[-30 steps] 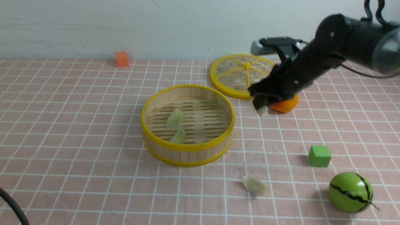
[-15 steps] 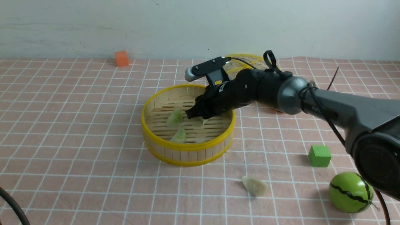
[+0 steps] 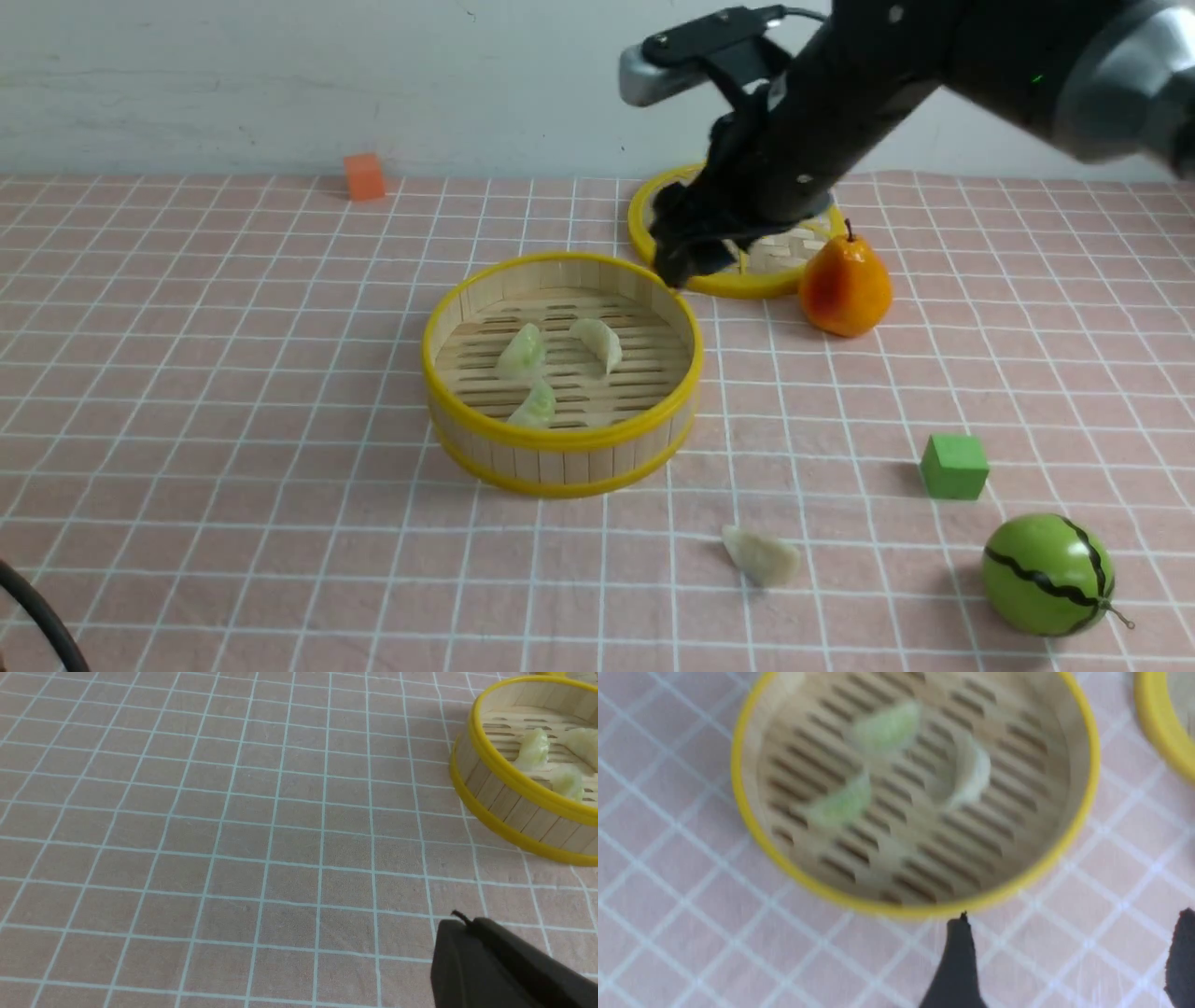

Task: Put the dumplings into the steamer on the table with the pink tablecloth.
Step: 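Reach for and grasp a dumpling lying on the table beside the steamer, then place the dumpling in the bamboo steamer basket with the right gripper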

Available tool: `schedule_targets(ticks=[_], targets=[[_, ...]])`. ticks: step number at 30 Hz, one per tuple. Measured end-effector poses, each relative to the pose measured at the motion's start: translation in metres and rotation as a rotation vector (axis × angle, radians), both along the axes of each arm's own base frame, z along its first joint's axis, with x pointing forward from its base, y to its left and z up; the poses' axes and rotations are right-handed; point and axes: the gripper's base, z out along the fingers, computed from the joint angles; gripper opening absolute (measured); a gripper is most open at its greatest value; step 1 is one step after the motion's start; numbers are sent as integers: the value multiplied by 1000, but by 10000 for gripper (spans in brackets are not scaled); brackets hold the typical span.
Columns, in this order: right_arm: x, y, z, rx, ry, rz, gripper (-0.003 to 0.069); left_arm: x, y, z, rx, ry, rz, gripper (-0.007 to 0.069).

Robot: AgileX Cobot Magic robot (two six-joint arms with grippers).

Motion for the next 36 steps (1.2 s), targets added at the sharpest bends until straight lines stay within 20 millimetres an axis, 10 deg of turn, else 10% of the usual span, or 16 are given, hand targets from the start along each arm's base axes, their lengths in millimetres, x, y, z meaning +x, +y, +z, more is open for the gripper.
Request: schedule_targets(ticks=[7,17,24,32,36], targets=[[-30,-9,-110,-158,329,17,428,0,0,0,-2,-4,-3,-14],[-34,-4,-156,-121,355,17,302,0,0,0,-3,-4,-3,-13],[-29,-2,-137,-141,320,57,282,0,0,0,-3,-4,-3,-13],[-6,29,-29,73,-39,118,260,1,-2,2,-11,-29,-20,-13],[10,47,-32,138,-207,160,239,1,-3,3,-14,-40,-26,-13]])
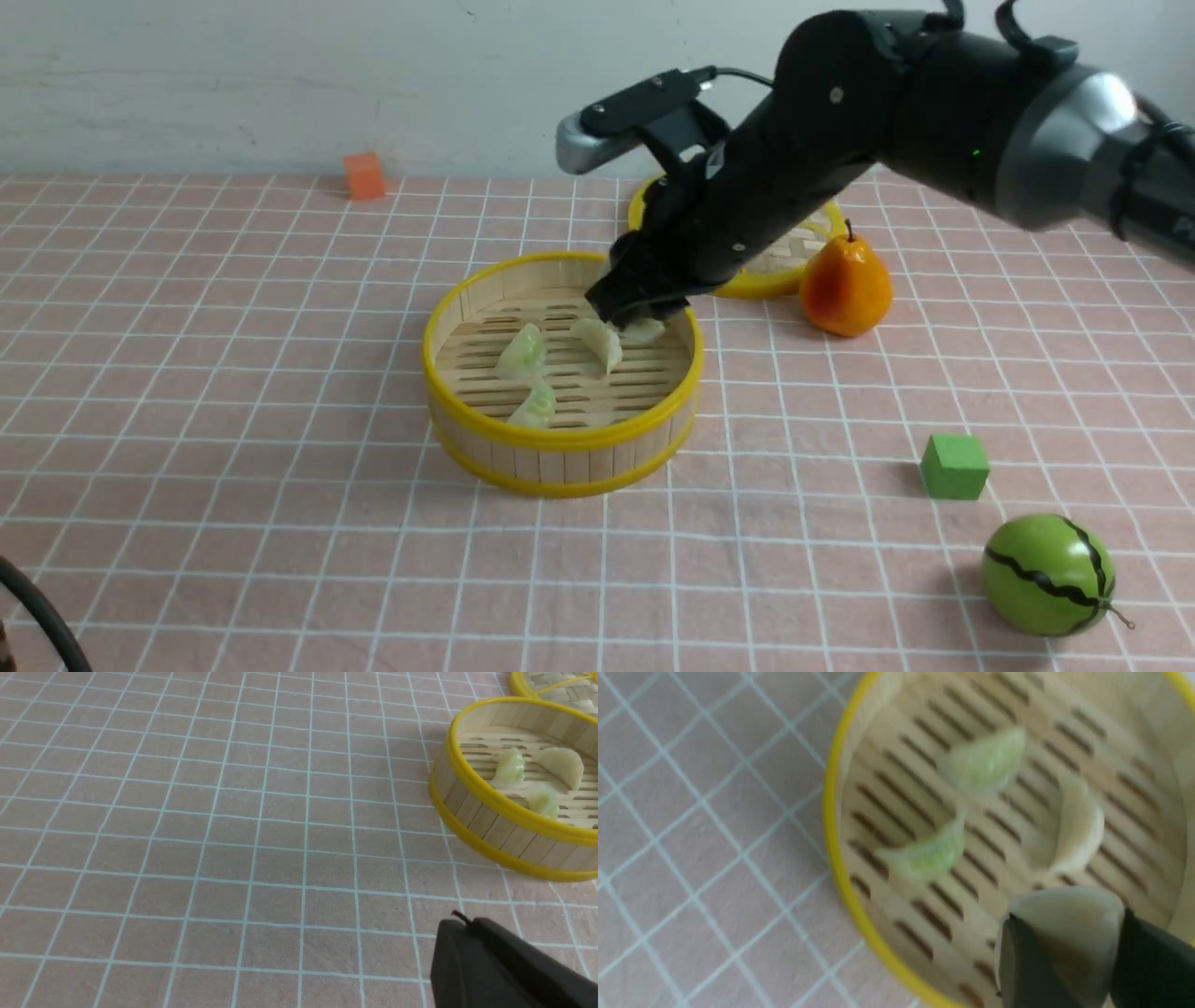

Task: Put the dumplings into the steamer on the table with the pink tablecloth.
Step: 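Place the dumpling in the bamboo steamer basket with the right gripper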

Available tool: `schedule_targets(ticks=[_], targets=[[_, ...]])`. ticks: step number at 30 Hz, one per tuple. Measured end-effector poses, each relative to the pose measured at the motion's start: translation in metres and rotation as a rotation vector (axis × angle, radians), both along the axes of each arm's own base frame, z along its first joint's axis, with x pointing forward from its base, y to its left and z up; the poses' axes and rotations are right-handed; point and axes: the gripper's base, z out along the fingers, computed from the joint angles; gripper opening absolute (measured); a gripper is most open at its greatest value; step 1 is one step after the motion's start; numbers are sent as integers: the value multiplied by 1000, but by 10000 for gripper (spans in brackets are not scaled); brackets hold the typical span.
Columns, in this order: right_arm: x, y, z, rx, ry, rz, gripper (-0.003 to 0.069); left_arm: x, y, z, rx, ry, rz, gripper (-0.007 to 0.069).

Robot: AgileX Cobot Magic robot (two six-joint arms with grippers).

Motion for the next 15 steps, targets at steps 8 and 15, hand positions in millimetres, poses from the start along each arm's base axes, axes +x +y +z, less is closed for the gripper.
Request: schedule_targets(ticks=[8,15], targets=[[31,12,-95,-63,65,-6,299,0,0,0,0,0,-1,-11],[29,9,-76,-53,35,-30,571,0,0,-1,1,2,-1,-6]])
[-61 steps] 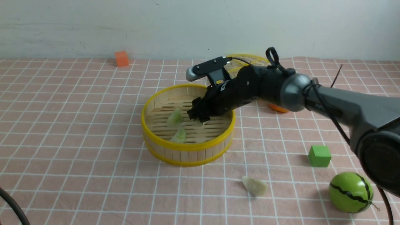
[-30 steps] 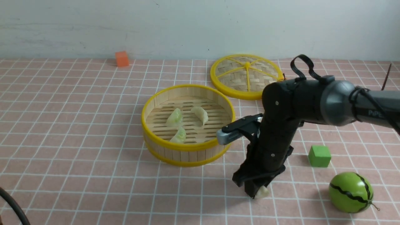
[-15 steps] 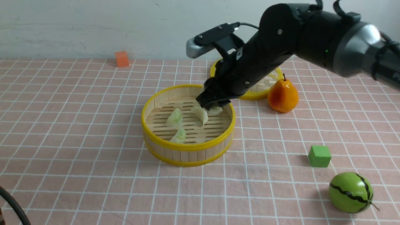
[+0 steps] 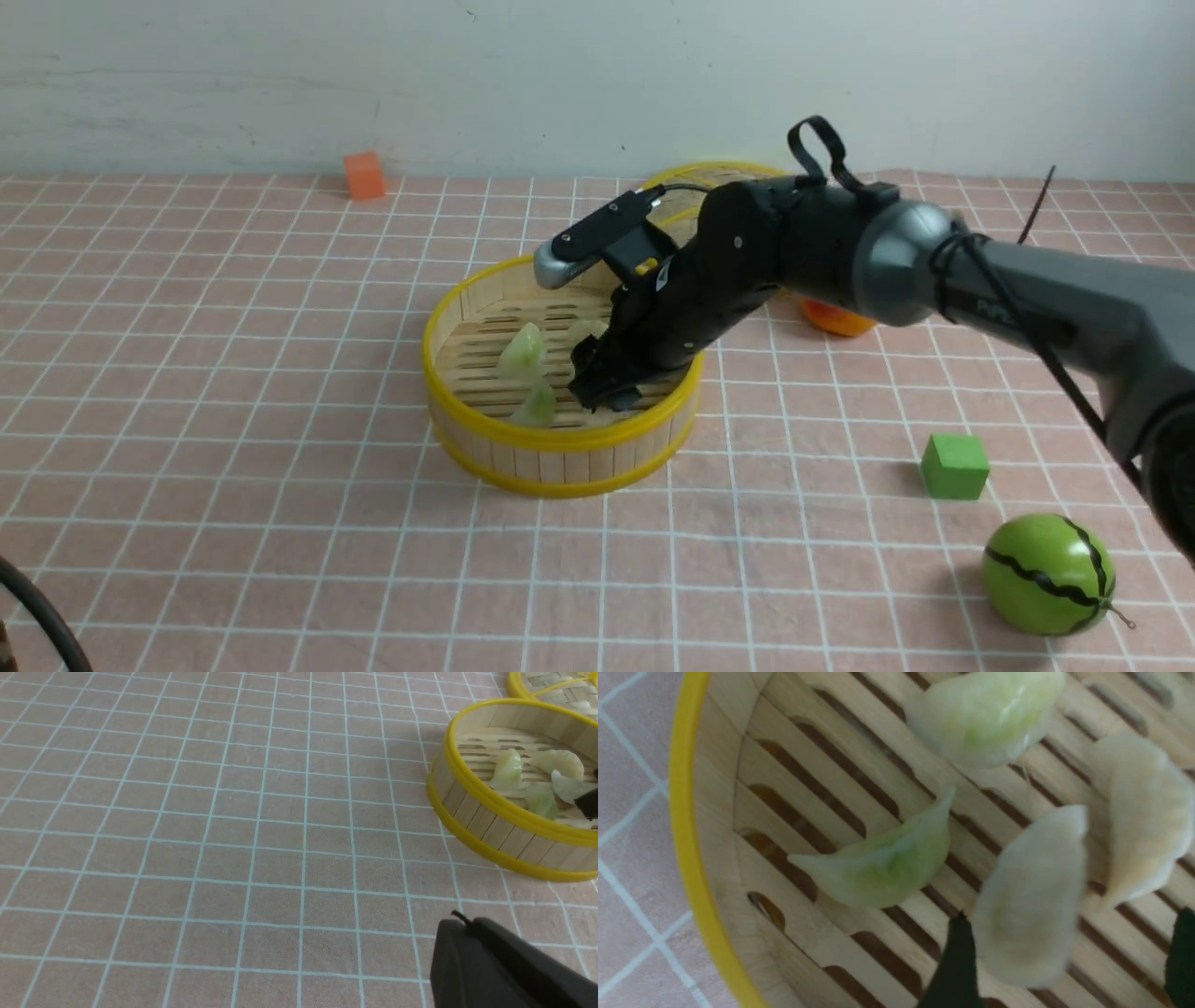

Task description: Put the dumplings into the steamer on the table with the pink tablecloth.

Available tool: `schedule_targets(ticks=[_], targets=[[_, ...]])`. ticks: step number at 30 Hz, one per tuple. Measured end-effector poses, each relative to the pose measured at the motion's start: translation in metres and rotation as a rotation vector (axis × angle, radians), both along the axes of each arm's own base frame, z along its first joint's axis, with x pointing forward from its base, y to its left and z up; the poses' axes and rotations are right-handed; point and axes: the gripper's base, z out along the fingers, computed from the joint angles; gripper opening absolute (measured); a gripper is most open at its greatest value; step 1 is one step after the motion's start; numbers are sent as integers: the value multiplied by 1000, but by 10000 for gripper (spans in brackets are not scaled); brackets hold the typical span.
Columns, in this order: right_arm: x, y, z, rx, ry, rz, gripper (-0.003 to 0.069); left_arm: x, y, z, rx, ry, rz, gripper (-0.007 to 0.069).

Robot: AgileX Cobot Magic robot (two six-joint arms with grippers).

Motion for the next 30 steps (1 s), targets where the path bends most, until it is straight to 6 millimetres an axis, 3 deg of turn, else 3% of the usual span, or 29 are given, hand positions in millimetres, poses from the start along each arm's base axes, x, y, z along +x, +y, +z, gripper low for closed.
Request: schedule_targets(ticks=[1,2,3,4,5,9,10,11,12,15,17,21,23,24,25,28,29,30], targets=[[-5,-4,21,20,-8,-28,591,0,0,0,0,1,0,-6],[-5,-4,21,18,-9,-27,594,0,0,0,0,1,0,-6],[-17,-12,60,48,-31,-65,592,0,0,0,0,1,0,-3],[-23,-17,80,56,-50,-77,583,0,0,0,0,1,0,-3],[-36,-26,114,68,-95,-93,556,0,0,0,0,1,0,-3],[-95,-70,217,83,-272,-146,393,0,0,0,1,2,1,-1],[-98,-72,222,85,-281,-150,381,0,0,0,1,2,1,-1],[-123,-90,250,92,-333,-178,284,0,0,0,1,2,1,1],[-136,-100,263,95,-359,-195,232,0,0,0,1,2,1,1],[-185,-130,285,133,-412,-230,38,0,0,0,1,2,1,1],[-207,-143,278,149,-415,-238,-7,0,0,0,1,2,1,1],[-236,-158,239,188,-423,-245,-19,0,0,0,1,2,1,1],[-257,-168,187,244,-449,-245,-19,0,0,0,1,2,1,1],[-258,-169,183,248,-451,-245,-19,0,0,0,1,2,1,1],[-269,-173,149,281,-478,-235,-19,0,0,0,1,2,1,3],[-286,-180,87,322,-514,-209,-18,0,0,0,1,2,1,4],[-288,-181,79,326,-517,-206,-18,0,0,0,1,2,1,5],[-296,-184,50,339,-524,-195,-17,0,0,0,1,2,1,8]])
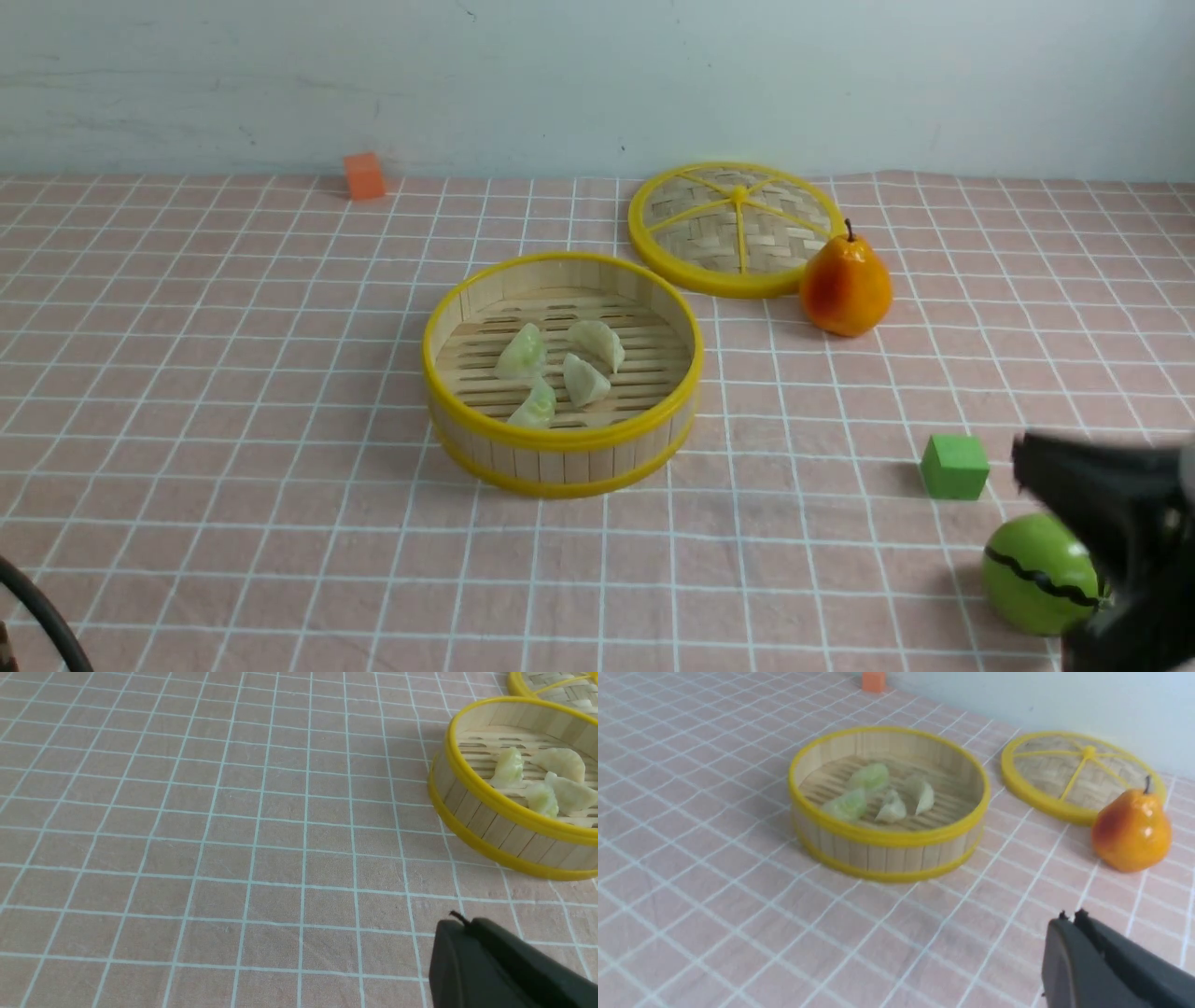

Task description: Put the dumplings into the steamer on the table with the pink tablecloth.

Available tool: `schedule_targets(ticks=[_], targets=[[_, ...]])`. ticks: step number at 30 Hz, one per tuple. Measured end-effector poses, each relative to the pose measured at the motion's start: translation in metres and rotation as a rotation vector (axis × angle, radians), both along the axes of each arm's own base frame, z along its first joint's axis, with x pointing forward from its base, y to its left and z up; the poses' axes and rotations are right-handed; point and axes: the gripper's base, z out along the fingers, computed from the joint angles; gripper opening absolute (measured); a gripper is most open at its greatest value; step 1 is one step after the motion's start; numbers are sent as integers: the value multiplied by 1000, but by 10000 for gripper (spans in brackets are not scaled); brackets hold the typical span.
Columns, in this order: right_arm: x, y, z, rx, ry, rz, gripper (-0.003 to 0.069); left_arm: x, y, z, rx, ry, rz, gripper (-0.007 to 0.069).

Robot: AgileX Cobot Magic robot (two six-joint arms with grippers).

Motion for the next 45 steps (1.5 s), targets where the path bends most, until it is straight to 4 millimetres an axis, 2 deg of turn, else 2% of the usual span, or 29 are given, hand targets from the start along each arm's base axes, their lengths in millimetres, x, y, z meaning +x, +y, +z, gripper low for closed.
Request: schedule_targets(ticks=[1,3,5,6,15,21,25,28,34,45], targets=[[-6,-3,-18,5,-3,8,-16,0,0,0,0,0,0,8],[-15,-7,-43,15,-12,19,-14,0,0,0,0,0,0,13],[-26,-11,-66,47,-42,34,-11,0,0,0,0,0,0,16],[-29,-12,-71,63,-56,39,-10,0,0,0,0,0,0,17],[-33,-12,-66,137,-162,64,-3,0,0,-1,2,6,4,20],[-46,-24,-59,132,-212,21,-1,0,1,-1,4,12,7,20],[-54,-40,-66,81,-161,-97,0,0,1,-1,5,15,10,21],[-63,-53,-73,127,-90,-242,0,0,1,-1,5,15,10,25],[-74,-64,-88,169,50,-418,0,0,1,-1,5,15,10,29],[-76,-67,-90,174,92,-479,7,0,1,-2,4,16,10,37]])
